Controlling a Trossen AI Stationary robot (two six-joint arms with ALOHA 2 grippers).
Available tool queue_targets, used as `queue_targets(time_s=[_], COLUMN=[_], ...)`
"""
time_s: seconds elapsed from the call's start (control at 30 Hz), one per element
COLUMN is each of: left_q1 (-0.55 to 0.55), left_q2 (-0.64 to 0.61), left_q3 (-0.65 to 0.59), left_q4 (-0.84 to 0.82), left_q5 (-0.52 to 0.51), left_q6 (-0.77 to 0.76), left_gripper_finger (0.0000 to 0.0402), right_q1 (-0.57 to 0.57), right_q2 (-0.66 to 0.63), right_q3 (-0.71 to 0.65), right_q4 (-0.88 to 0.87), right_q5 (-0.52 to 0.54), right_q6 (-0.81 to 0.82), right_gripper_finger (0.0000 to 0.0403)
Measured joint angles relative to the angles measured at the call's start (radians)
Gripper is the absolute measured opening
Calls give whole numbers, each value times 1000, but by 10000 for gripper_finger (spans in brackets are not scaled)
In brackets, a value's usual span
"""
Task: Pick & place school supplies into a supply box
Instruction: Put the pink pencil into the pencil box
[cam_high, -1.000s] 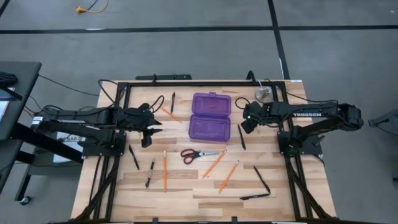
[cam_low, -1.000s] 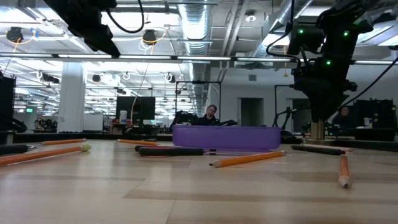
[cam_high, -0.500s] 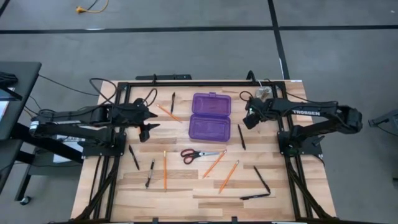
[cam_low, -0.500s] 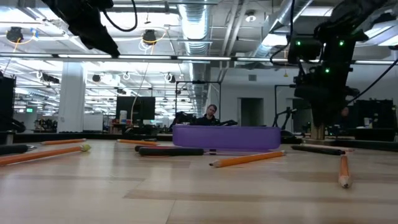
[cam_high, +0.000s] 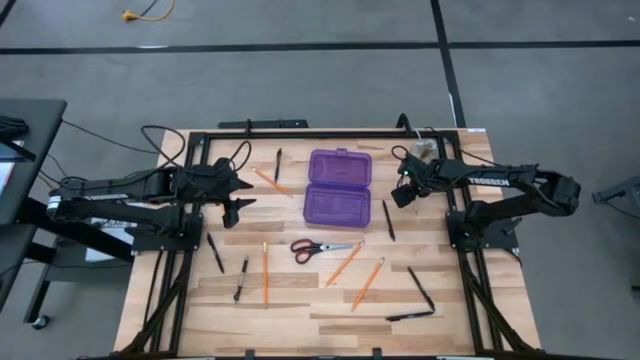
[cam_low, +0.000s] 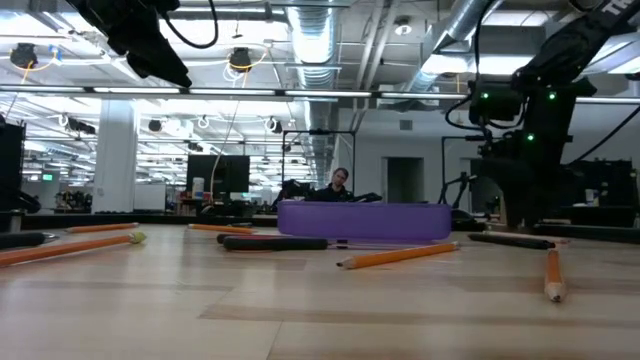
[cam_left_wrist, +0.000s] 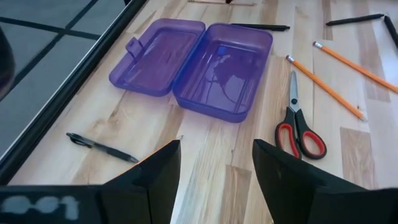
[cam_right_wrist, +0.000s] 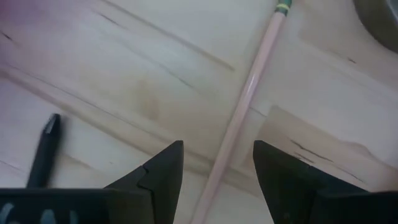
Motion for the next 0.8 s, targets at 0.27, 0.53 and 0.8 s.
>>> queue_targets(time_s=[0.27, 0.53, 0.8], left_q1=[0, 0, 0], left_q2=[0, 0, 0], left_q3=[0, 0, 0], left_q4=[0, -1, -1], left_q5=[3, 27, 27], left_q6=[-18, -19, -19], left_gripper_finger=[190, 190, 190], right_q1=[1, 2, 0], right_q2=[164, 170, 175], right_q3=[13, 7, 9], right_q4=[53, 85, 85], right_q5=[24, 52, 21], right_q6=[-16, 12, 12], right_gripper_finger=[188, 165, 114])
